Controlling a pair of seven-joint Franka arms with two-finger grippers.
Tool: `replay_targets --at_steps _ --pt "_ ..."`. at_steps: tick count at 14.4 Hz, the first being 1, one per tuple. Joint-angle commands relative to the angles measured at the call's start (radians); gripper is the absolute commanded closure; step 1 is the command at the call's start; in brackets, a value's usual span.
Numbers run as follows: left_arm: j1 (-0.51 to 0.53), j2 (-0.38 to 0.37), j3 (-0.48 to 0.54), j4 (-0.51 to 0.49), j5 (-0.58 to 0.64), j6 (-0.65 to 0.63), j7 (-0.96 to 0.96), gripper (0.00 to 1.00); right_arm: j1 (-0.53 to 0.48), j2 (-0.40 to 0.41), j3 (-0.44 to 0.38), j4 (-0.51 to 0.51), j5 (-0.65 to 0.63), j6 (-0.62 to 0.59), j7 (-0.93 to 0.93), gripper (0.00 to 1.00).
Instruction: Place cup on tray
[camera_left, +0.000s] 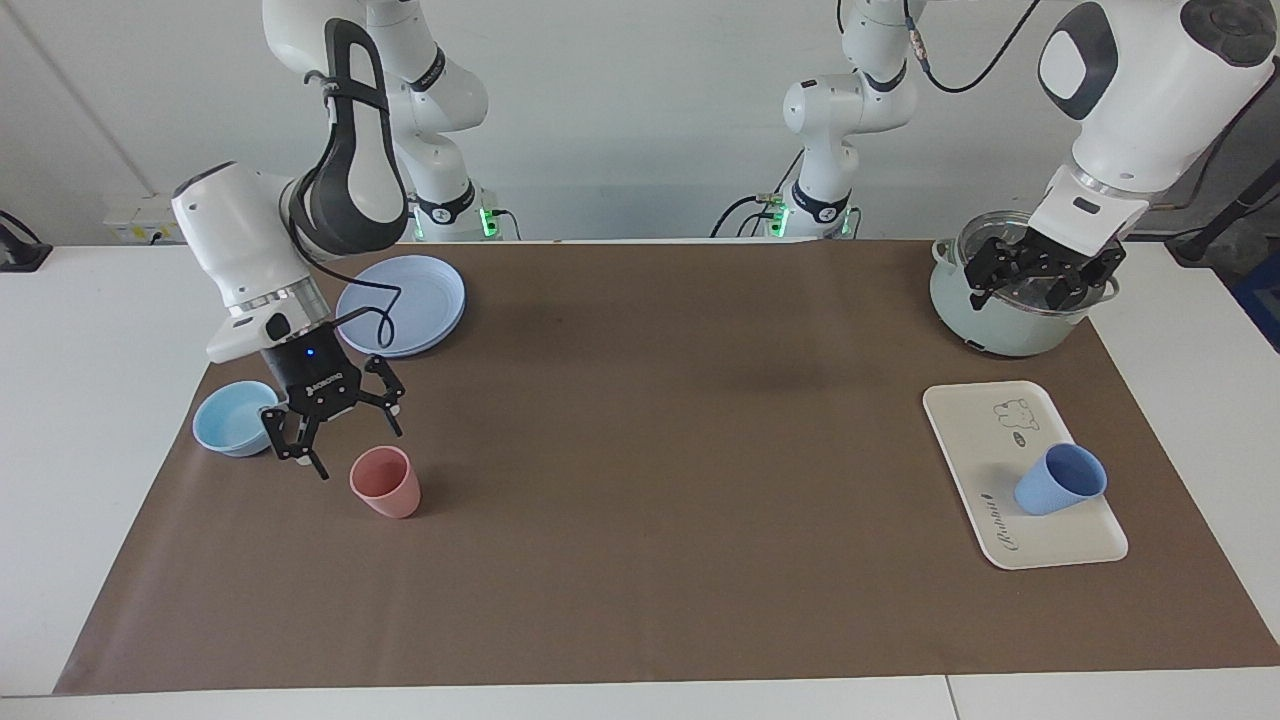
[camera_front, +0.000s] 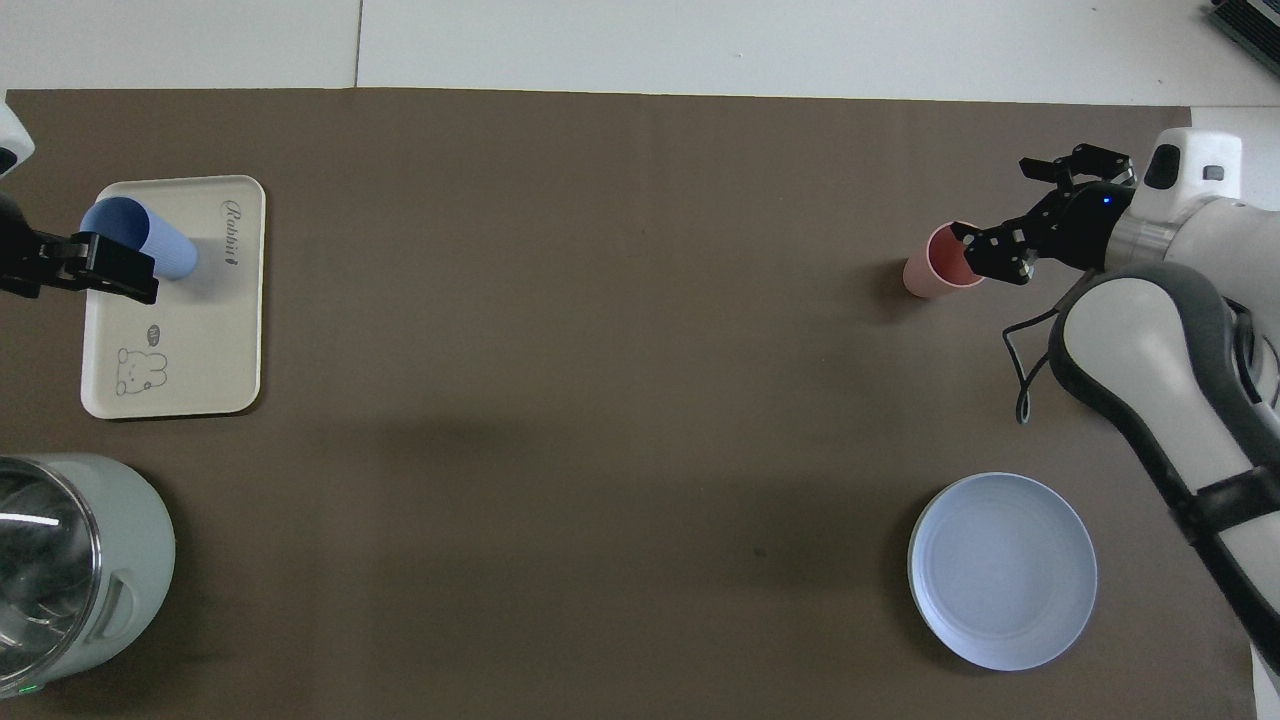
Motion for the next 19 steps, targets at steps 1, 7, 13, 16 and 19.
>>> replay_targets --at_steps 1,7,13,16,19 --pt "0.003 -0.04 -0.002 -0.056 0.009 0.027 0.002 0.0 -0.017 -0.065 0.0 0.014 -0.208 -0.152 0.213 0.0" --pt "0.002 -0.044 -0.002 -0.058 0.009 0.029 -0.001 0.0 -0.015 -0.118 0.003 0.119 -0.474 -0.451 0.677 0.0" --pt "0.003 -0.044 -0.002 -0.058 0.009 0.029 -0.001 0.0 -0.031 -0.148 0.004 0.259 -0.58 -0.747 1.043 0.0" --pt "0.002 -0.042 -0.002 -0.058 0.009 0.035 0.0 0.0 -0.031 -0.148 0.011 0.319 -0.566 -0.874 1.151 0.0" --pt "0.002 -0.04 -0.002 -0.053 0.004 0.052 0.0 0.0 -0.04 -0.144 0.0 0.408 -0.502 -1.054 1.208 0.0"
